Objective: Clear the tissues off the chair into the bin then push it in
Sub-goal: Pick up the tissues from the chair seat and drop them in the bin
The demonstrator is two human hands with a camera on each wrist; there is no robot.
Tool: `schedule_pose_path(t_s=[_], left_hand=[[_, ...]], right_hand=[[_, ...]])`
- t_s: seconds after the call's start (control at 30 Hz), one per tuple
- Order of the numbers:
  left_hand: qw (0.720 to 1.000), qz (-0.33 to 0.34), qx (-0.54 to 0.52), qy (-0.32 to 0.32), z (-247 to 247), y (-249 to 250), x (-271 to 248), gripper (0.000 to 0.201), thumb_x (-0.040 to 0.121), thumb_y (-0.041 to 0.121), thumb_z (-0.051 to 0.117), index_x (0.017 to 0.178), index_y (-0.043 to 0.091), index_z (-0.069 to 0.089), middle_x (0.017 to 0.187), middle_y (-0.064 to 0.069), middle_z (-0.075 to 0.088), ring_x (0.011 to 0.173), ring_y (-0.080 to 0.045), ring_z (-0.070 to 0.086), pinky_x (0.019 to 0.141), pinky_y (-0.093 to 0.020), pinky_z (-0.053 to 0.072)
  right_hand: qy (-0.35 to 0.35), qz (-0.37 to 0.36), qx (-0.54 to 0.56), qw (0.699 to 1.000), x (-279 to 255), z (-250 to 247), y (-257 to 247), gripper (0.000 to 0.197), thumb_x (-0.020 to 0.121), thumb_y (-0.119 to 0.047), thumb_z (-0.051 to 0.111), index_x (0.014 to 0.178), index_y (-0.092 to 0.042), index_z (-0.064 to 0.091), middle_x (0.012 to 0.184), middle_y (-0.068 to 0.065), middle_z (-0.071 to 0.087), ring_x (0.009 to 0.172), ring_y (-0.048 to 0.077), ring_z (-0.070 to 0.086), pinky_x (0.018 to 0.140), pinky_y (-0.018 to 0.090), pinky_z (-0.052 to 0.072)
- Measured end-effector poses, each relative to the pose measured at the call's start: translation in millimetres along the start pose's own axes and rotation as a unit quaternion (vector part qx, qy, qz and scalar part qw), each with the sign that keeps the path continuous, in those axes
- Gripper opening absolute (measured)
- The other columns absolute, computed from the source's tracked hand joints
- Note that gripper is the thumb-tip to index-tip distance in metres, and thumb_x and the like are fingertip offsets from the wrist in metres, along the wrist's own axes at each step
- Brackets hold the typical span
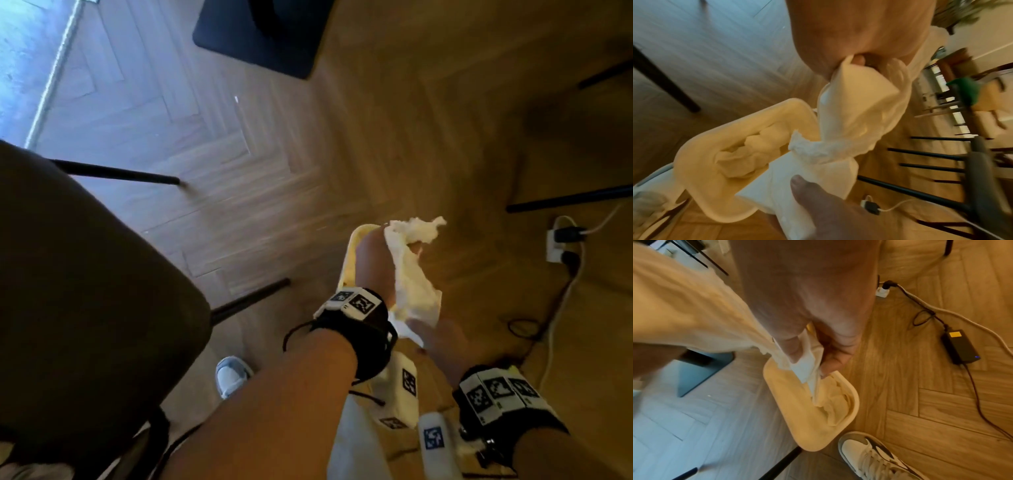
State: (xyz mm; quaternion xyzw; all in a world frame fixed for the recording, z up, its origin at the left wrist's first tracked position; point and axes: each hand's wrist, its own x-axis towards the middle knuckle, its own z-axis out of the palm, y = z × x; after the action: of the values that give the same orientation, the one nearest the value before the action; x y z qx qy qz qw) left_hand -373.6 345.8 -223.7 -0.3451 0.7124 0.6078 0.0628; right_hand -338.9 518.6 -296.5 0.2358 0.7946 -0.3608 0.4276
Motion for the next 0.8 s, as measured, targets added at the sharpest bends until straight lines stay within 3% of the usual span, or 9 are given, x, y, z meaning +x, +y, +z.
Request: schedule_pose_path(t_s=[0.1, 0.2, 0.27, 0.33, 0.47, 0.53, 0.63, 0.73, 0.8], left_hand=[[0.995, -0.044, 0.086, -0.010, 23, -48, 28, 0.016, 0.089, 0.011, 0.058, 0.095, -0.001, 0.066, 0.093, -0.018, 0.070, 0.086, -0.031, 0.066, 0.080, -0.045, 0.054], [0.986, -0.080, 0.139, -0.036, 34, -90, 43, 0.020, 0.092, 0.013, 0.050, 0.106, 0.007, 0.062, 0.102, -0.011, 0.068, 0.094, -0.026, 0.064, 0.083, -0.038, 0.052], [0.980, -0.102, 0.150, -0.079, 36, -105, 43, 0.024, 0.092, 0.014, 0.046, 0.112, 0.013, 0.059, 0.103, -0.006, 0.065, 0.091, -0.020, 0.060, 0.078, -0.030, 0.046], [0.960, -0.114, 0.216, -0.137, 35, -113, 42, 0.030, 0.091, 0.013, 0.048, 0.121, 0.012, 0.054, 0.112, -0.010, 0.064, 0.098, -0.025, 0.060, 0.079, -0.030, 0.044], [0.908, -0.170, 0.311, -0.222, 15, -115, 35, 0.042, 0.090, 0.021, 0.053, 0.131, 0.015, 0.046, 0.132, -0.012, 0.053, 0.116, -0.030, 0.054, 0.090, -0.036, 0.046], [0.902, -0.181, 0.315, -0.232, -1, -106, 27, 0.042, 0.089, 0.023, 0.054, 0.130, 0.015, 0.048, 0.132, -0.011, 0.052, 0.115, -0.027, 0.054, 0.085, -0.031, 0.045], [0.919, -0.165, 0.288, -0.212, -32, -82, 9, 0.029, 0.088, 0.021, 0.053, 0.115, 0.013, 0.060, 0.116, -0.008, 0.062, 0.102, -0.024, 0.060, 0.079, -0.030, 0.049], [0.944, -0.166, 0.232, -0.166, -77, -54, -13, 0.014, 0.086, 0.022, 0.055, 0.093, 0.015, 0.064, 0.096, -0.003, 0.067, 0.086, -0.020, 0.064, 0.067, -0.030, 0.051], [0.961, -0.167, 0.186, -0.118, -115, -37, -30, 0.014, 0.088, 0.023, 0.055, 0.093, 0.014, 0.065, 0.094, -0.004, 0.068, 0.083, -0.020, 0.064, 0.067, -0.032, 0.054]], right_hand=[[0.006, 0.000, -0.011, 1.000, 23, 14, 21, 0.038, 0.083, -0.023, 0.068, 0.113, -0.004, 0.055, 0.105, 0.017, 0.061, 0.092, 0.034, 0.059, 0.074, 0.040, 0.045], [-0.017, -0.011, -0.015, 1.000, 41, 30, 32, 0.045, 0.074, -0.028, 0.073, 0.111, -0.016, 0.049, 0.093, 0.003, 0.060, 0.094, 0.036, 0.062, 0.080, 0.054, 0.053], [-0.038, -0.011, -0.027, 0.999, 46, 34, 35, 0.044, 0.070, -0.031, 0.072, 0.106, -0.020, 0.048, 0.083, -0.004, 0.055, 0.091, 0.032, 0.059, 0.080, 0.048, 0.050], [-0.051, -0.009, -0.036, 0.998, 43, 36, 30, 0.032, 0.075, -0.030, 0.072, 0.098, -0.020, 0.051, 0.082, -0.001, 0.052, 0.093, 0.026, 0.054, 0.080, 0.037, 0.042], [-0.072, 0.018, -0.066, 0.995, 24, 31, 11, 0.048, 0.086, -0.022, 0.065, 0.128, -0.008, 0.047, 0.111, 0.008, 0.053, 0.111, 0.030, 0.055, 0.089, 0.040, 0.043], [-0.076, -0.015, -0.077, 0.994, 13, 30, -4, 0.047, 0.087, -0.020, 0.063, 0.129, -0.010, 0.045, 0.108, 0.009, 0.056, 0.102, 0.031, 0.058, 0.081, 0.040, 0.046], [-0.066, -0.061, -0.090, 0.992, -10, 34, -38, 0.032, 0.089, -0.018, 0.058, 0.120, -0.012, 0.051, 0.096, 0.006, 0.058, 0.090, 0.027, 0.058, 0.072, 0.038, 0.046], [-0.081, -0.122, -0.125, 0.981, -42, 51, -81, 0.014, 0.088, -0.022, 0.057, 0.102, -0.023, 0.057, 0.095, 0.007, 0.063, 0.093, 0.027, 0.062, 0.078, 0.044, 0.051], [-0.121, -0.173, -0.156, 0.965, -68, 72, -113, 0.008, 0.089, -0.026, 0.057, 0.097, -0.025, 0.059, 0.093, 0.007, 0.067, 0.091, 0.025, 0.064, 0.075, 0.043, 0.053]])
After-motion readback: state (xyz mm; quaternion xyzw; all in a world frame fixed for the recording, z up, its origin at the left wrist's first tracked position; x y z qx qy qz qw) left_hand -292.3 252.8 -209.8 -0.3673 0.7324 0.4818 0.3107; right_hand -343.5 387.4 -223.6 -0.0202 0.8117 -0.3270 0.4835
